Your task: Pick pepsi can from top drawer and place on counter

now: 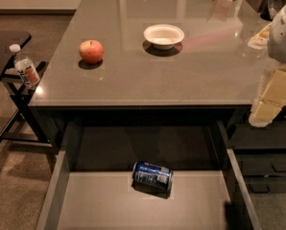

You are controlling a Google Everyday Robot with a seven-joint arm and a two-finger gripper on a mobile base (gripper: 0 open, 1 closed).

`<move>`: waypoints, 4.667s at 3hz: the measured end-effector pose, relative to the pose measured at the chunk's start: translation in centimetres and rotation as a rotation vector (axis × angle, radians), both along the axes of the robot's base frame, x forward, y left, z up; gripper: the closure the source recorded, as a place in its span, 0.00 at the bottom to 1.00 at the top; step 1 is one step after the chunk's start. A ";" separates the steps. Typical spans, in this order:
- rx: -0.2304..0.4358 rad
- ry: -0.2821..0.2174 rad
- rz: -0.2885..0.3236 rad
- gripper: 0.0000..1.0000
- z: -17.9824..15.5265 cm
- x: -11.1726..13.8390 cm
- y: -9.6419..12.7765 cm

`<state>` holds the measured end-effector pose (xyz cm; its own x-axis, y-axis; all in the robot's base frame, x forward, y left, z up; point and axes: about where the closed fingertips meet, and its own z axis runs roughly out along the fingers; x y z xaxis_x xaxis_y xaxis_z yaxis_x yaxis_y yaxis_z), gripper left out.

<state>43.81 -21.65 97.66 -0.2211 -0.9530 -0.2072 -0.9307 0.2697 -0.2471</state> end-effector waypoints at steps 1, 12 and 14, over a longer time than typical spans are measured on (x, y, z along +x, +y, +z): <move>0.004 -0.010 0.005 0.00 0.1 -0.1 0.1; 0.463 -0.120 0.074 0.00 -18.3 -6.3 6.4; 0.468 -0.125 0.090 0.00 -23.8 -5.0 9.6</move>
Offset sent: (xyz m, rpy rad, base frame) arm -0.0426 0.0297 -0.0895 0.0998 0.0944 0.0771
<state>38.86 -12.07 73.90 -0.0878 -0.7657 -0.6371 -0.9264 0.2978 -0.2303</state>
